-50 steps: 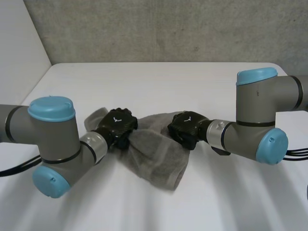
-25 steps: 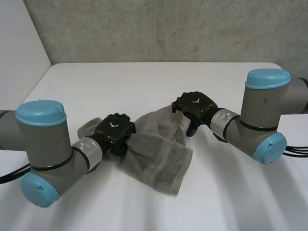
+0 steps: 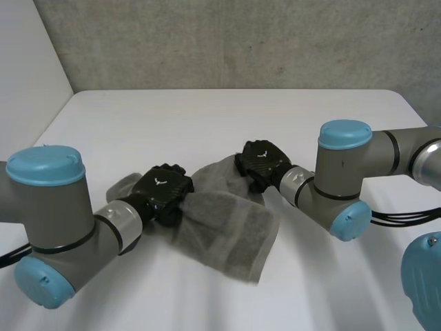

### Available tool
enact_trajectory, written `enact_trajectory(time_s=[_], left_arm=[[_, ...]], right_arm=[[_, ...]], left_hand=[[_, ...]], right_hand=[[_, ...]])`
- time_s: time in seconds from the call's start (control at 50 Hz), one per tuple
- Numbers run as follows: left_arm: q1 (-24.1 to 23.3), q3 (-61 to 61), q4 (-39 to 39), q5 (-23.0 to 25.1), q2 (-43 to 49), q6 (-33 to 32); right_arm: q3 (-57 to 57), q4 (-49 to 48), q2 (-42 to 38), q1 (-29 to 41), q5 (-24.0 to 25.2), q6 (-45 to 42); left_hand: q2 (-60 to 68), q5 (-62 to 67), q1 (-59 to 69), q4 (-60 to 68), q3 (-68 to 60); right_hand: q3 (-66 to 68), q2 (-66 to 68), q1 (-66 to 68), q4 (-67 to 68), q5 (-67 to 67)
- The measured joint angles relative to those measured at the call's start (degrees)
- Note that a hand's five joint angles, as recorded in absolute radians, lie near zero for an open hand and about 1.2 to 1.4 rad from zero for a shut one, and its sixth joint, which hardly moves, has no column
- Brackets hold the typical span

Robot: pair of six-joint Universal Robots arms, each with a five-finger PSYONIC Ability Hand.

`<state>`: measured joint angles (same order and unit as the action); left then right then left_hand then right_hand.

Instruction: Fold the towel.

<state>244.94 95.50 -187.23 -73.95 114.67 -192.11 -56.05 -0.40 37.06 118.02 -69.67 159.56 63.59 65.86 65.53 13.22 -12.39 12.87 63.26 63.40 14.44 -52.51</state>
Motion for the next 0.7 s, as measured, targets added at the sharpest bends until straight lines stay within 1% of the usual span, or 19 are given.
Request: enact_trajectory(time_s=[0.02, 0.06, 0.12, 0.18, 0.22, 0.26, 0.28, 0.3, 0.34, 0.48, 0.58, 0.7], left_arm=[[0.0, 0.2, 0.0, 0.0, -0.3, 0.3], [0.0, 0.5, 0.0, 0.0, -0.7, 0.7], [0.0, 0.7, 0.0, 0.0, -1.3, 1.2], [0.1, 0.8, 0.0, 0.0, -2.0, 1.4], [0.1, 0.8, 0.0, 0.0, -2.3, 1.5], [0.1, 0.8, 0.0, -0.1, -2.8, 1.5], [0.1, 0.8, 0.0, -0.1, -2.9, 1.5], [0.1, 0.9, 0.0, -0.1, -3.0, 1.4], [0.1, 1.2, 0.0, -0.1, -3.3, 1.4], [0.0, 2.8, 0.0, 0.1, -3.5, 1.3], [-0.2, 3.8, 0.0, 0.1, -3.3, 1.3], [-0.3, 4.4, -0.1, 0.1, -2.8, 1.3]], right_arm=[[0.4, 0.0, -0.1, 0.1, 0.1, 0.2], [0.8, 0.0, -0.1, 0.2, 0.3, 0.8], [1.1, 0.1, 0.7, 0.2, 0.6, 1.8], [0.4, 0.3, 3.1, -0.2, 1.2, 3.0], [-0.5, 0.4, 4.8, -0.6, 1.7, 3.4], [-2.4, 0.6, 7.5, -1.4, 2.6, 3.6], [-3.0, 0.6, 8.1, -1.7, 2.8, 3.6], [-4.6, 0.7, 9.9, -2.4, 3.4, 3.6], [-7.6, 0.9, 12.6, -3.8, 4.4, 3.5], [-17.3, 1.0, 19.0, -8.9, 7.8, 1.9], [-23.0, 1.5, 21.4, -11.3, 9.5, -1.0], [-27.4, 2.3, 23.4, -12.5, 10.5, -4.0]], left_hand=[[0.0, 0.0, 0.0, 0.0, 0.0], [0.0, 0.0, 0.0, 0.0, 0.0], [0.0, 0.0, 0.0, 0.0, 0.0], [0.0, -1.8, 0.0, 0.0, 0.0], [-0.1, -5.7, -0.4, 0.0, 0.0], [-5.7, -16.5, -7.6, 0.0, 0.0], [-8.2, -18.8, -9.8, 0.0, 0.0], [-13.5, -24.8, -15.1, 0.0, 0.0], [-17.4, -29.7, -19.3, 0.0, 0.0], [-18.8, -31.8, -20.7, 0.0, 0.0], [-18.8, -31.6, -20.7, 0.0, 0.0], [-18.8, -31.5, -20.7, 0.0, 0.0]], right_hand=[[0.0, 4.8, 4.7, 0.0, -5.6], [0.0, 10.5, 10.2, 0.0, -12.3], [0.0, 10.7, 10.4, 0.0, -13.6], [0.0, 10.7, 10.5, 0.0, -13.6], [0.0, 10.7, 10.5, 0.0, -13.6], [0.0, 10.7, 10.5, 0.0, -13.6], [0.0, 10.7, 10.5, 0.0, -13.6], [0.0, 10.7, 10.5, 0.0, -13.6], [0.0, 10.7, 10.5, 0.0, -13.6], [0.0, 10.7, 10.5, 0.0, -13.6], [0.0, 10.7, 10.5, 0.0, -13.6], [0.0, 10.7, 10.5, 0.0, -13.6]])
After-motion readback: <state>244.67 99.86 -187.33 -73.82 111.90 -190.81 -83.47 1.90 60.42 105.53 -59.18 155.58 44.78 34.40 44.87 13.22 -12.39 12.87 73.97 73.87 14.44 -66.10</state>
